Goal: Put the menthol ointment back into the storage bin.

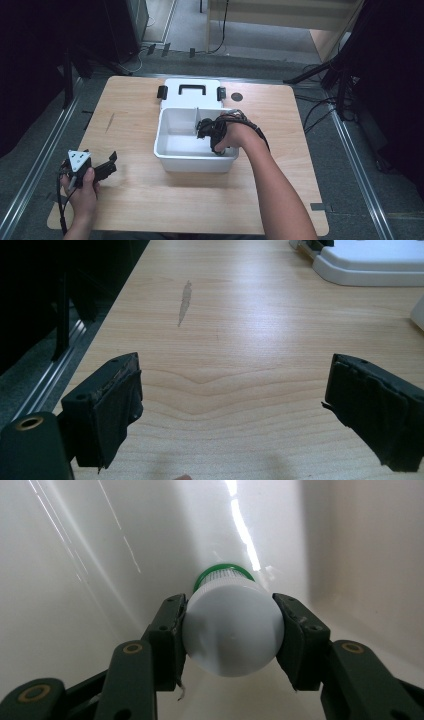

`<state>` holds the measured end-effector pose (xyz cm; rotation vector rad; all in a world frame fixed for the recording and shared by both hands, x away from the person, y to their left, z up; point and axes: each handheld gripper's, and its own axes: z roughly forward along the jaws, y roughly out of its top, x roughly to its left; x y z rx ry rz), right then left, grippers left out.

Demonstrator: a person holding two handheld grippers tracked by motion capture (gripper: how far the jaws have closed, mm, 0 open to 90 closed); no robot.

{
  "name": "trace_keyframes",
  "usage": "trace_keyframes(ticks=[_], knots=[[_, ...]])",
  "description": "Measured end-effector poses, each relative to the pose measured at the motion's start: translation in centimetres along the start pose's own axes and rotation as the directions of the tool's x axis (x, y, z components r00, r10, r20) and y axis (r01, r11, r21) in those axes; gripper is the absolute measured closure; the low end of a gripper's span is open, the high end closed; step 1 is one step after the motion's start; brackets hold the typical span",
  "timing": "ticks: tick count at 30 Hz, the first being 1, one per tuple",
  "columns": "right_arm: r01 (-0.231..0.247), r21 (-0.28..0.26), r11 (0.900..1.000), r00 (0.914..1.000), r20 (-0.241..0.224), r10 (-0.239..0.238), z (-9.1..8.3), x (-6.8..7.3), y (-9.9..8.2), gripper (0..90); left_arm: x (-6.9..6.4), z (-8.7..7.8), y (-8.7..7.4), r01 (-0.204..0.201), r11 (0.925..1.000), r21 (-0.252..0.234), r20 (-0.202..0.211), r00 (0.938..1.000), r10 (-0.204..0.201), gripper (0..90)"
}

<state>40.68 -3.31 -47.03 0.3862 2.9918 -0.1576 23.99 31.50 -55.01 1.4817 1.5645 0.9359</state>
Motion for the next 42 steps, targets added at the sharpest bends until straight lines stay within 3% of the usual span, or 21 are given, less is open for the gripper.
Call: trace_keyframes(ticks=[33, 42], knots=[[-0.004, -0.017, 0.9999, 0.9998, -0.019, 0.004, -0.2, 0.0, -0.2, 47.6, 0.0, 0.0, 0.0, 0.003, 1.0, 0.0, 0.001, 1.0, -0.003, 9.0], [-0.011, -0.055, 0.9984, 0.9999, -0.001, 0.011, -1.8, -0.1, -0.6, 47.4, 0.0, 0.0, 0.0, 0.001, 1.0, 0.001, 0.002, 1.0, -0.001, 9.0]])
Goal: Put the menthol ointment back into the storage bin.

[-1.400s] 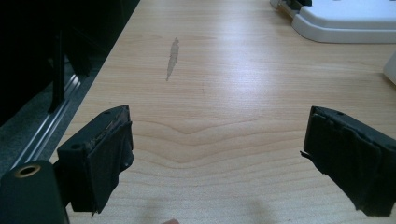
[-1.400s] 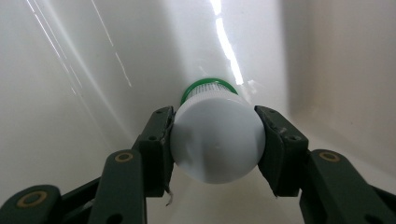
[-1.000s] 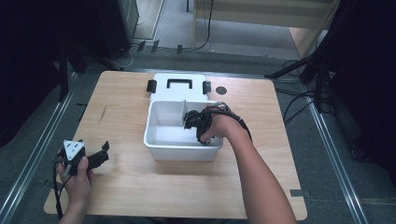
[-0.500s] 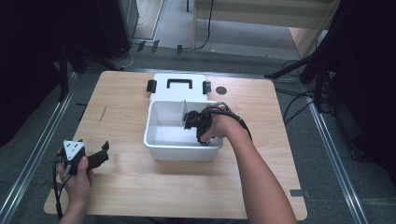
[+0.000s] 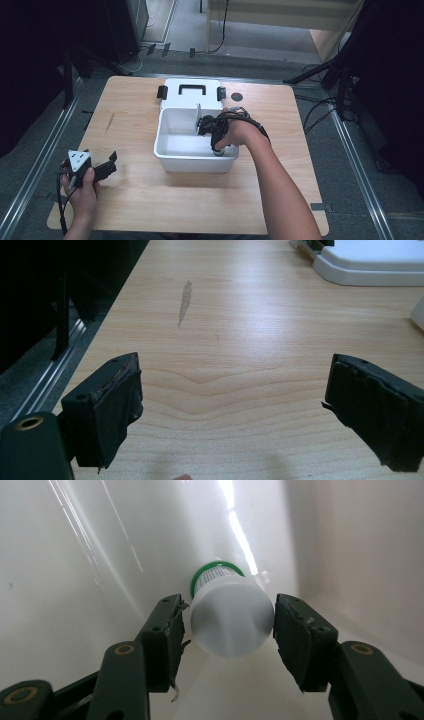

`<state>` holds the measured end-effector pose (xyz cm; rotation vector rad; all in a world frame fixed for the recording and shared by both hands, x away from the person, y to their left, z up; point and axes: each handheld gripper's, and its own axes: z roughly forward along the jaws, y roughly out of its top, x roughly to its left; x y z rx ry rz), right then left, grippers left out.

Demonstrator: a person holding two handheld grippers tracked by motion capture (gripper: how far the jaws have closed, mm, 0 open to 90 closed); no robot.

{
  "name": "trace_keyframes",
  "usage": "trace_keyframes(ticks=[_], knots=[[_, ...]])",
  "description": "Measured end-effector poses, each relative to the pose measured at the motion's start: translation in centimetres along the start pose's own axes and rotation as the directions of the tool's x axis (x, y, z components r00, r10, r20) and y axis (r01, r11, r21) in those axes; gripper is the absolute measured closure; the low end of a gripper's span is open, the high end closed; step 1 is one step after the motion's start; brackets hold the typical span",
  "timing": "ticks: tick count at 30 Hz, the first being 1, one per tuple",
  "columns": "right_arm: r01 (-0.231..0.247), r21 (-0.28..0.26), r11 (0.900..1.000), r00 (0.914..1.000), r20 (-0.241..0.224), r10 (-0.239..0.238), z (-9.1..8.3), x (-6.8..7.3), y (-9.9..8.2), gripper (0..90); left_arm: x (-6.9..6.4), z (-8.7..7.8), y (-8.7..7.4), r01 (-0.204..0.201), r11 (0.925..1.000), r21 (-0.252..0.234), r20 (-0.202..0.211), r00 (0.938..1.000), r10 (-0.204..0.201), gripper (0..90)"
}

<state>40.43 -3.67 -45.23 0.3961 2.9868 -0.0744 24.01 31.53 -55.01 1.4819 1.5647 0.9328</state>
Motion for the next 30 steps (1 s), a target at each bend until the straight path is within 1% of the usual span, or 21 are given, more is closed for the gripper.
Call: trace_keyframes(ticks=[5, 12, 13, 14, 15, 20, 30], knots=[[-0.007, -0.02, 0.9998, 1.0, -0.002, 0.007, -1.3, 0.1, -0.1, 46.6, 0.0, 0.0, 0.0, 0.0, 1.0, -0.001, 0.0, 1.0, 0.0, 8.9], [-0.006, -0.039, 0.9992, 0.9998, 0.018, 0.006, -3.4, 0.3, -0.5, 45.8, 0.0, 0.0, 0.0, 0.0, 1.0, -0.003, -0.002, 1.0, 0.0, 9.0], [-0.012, -0.037, 0.9992, 0.9997, 0.019, 0.012, -3.6, 0.3, -0.6, 45.8, 0.0, 0.0, 0.0, 0.0, 1.0, -0.003, -0.002, 1.0, 0.0, 9.0], [-0.017, -0.04, 0.9991, 0.9996, 0.021, 0.018, -3.9, 0.3, -0.7, 45.8, 0.0, 0.0, 0.0, 0.0, 1.0, -0.002, -0.002, 1.0, 0.0, 9.0], [-0.009, -0.044, 0.999, 0.9996, 0.026, 0.01, -4.1, 0.2, -0.9, 45.7, 0.0, 0.0, 0.0, 0.0, 1.0, -0.001, -0.003, 1.0, 0.0, 9.0], [-0.026, -0.056, 0.9981, 0.9993, 0.025, 0.027, -5.3, 0.1, -1.7, 45.4, 0.0, 0.0, 0.0, -0.001, 1.0, 0.0, -0.003, 1.0, 0.001, 9.0], [-0.056, -0.084, 0.9949, 0.9975, 0.038, 0.06, -7.6, -0.2, -3.7, 44.6, -0.1, 0.0, 0.0, -0.004, 1.0, 0.0, -0.005, 1.0, 0.004, 9.0]])
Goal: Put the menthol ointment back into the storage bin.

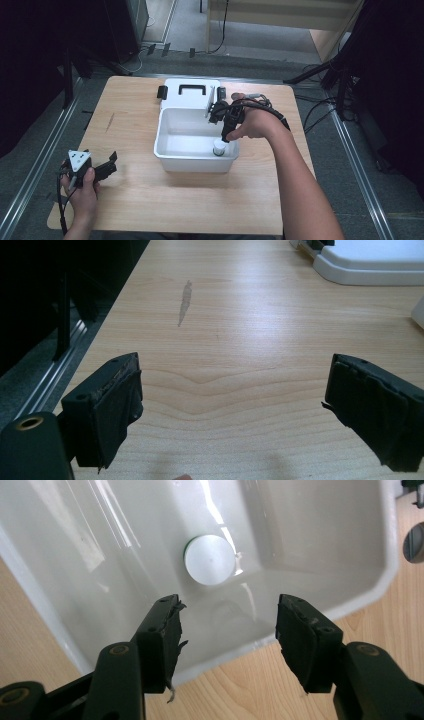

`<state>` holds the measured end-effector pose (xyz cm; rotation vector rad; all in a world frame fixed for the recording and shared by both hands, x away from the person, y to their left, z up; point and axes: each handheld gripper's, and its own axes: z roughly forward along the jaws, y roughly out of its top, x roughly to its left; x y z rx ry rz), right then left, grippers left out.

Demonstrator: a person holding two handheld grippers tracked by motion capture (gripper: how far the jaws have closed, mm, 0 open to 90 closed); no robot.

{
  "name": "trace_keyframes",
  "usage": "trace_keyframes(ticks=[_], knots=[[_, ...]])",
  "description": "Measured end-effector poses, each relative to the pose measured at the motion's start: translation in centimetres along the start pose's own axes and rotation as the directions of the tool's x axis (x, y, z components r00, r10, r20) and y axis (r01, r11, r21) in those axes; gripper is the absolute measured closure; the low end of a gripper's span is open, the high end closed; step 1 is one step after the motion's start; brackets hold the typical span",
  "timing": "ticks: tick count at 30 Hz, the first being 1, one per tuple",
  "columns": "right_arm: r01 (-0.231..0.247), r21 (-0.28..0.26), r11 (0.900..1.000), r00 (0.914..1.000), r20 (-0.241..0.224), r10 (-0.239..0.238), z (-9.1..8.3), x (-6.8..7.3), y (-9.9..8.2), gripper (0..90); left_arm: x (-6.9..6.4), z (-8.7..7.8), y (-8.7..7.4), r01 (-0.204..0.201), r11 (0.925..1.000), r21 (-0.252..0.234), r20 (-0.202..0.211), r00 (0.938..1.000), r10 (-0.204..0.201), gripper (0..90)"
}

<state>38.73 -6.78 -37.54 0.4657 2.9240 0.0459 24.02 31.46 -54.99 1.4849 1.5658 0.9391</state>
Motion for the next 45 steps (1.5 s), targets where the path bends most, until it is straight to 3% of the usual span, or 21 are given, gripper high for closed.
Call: trace_keyframes(ticks=[11, 21, 36, 45], knots=[[-0.048, -0.006, 0.9988, 0.9987, 0.018, 0.048, -1.9, -0.7, -2.9, 43.6, 0.0, 0.0, 0.0, -0.005, 1.0, -0.001, -0.001, 1.0, 0.005, 9.0], [-0.083, 0.003, 0.9965, 0.9961, 0.031, 0.083, -2.3, -1.3, -5.6, 42.3, -0.1, 0.0, 0.0, -0.009, 1.0, -0.001, -0.002, 1.0, 0.009, 9.1], [-0.131, 0.004, 0.9914, 0.9914, 0.003, 0.131, -0.7, -1.7, -8.5, 41.0, -0.1, 0.0, 0.0, -0.01, 0.9999, -0.002, -0.001, 1.0, 0.01, 9.0], [-0.191, -0.029, 0.9811, 0.9813, -0.026, 0.191, 1.0, -1.5, -10.5, 39.9, -0.1, 0.0, 0.0, -0.009, 1.0, -0.001, 0.0, 1.0, 0.009, 9.1]])
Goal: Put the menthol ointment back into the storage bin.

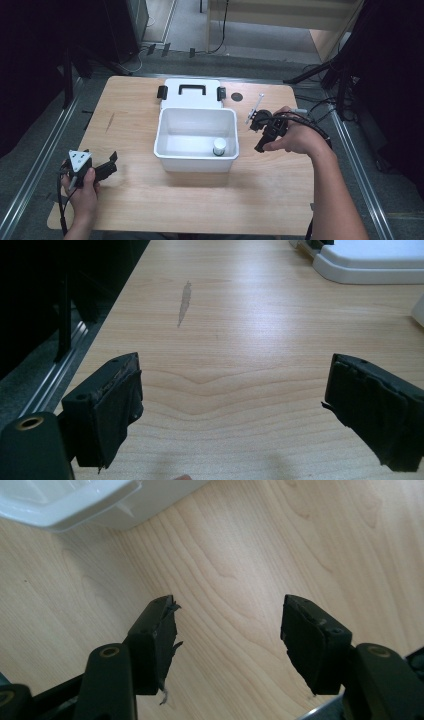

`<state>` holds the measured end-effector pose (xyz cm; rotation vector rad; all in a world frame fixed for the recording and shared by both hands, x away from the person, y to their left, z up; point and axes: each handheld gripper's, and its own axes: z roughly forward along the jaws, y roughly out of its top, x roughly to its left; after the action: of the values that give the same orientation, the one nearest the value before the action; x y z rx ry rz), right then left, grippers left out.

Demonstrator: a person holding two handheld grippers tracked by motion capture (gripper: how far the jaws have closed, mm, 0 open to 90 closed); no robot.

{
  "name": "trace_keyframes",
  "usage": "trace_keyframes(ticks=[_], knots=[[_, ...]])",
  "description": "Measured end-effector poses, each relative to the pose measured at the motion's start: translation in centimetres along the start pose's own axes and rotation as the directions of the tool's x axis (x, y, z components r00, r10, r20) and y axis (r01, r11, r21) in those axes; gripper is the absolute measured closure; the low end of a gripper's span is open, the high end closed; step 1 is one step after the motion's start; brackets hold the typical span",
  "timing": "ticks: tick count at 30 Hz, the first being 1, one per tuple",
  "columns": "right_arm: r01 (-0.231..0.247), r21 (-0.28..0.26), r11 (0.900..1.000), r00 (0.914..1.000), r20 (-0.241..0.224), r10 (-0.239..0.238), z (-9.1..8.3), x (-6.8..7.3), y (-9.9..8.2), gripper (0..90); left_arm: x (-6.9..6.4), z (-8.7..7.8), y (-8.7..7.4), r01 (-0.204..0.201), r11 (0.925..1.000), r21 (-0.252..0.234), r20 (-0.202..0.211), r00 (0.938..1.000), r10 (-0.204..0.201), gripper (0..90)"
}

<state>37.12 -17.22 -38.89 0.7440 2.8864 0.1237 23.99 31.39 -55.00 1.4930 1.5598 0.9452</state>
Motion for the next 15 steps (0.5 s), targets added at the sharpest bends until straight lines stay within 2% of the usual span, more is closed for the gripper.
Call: trace_keyframes(ticks=[9, 15], knots=[[-0.07, -0.069, 0.9951, 0.9974, -0.019, 0.069, 2.8, 0.3, -3.2, 38.2, 0.0, 0.0, 0.0, 0.0, 1.0, 0.001, 0.0, 1.0, 0.0, 9.1], [-0.13, -0.162, 0.9781, 0.9913, -0.038, 0.126, 4.7, 0.4, -5.7, 37.4, 0.0, 0.0, 0.0, -0.002, 1.0, 0.0, -0.001, 1.0, 0.002, 9.1]])
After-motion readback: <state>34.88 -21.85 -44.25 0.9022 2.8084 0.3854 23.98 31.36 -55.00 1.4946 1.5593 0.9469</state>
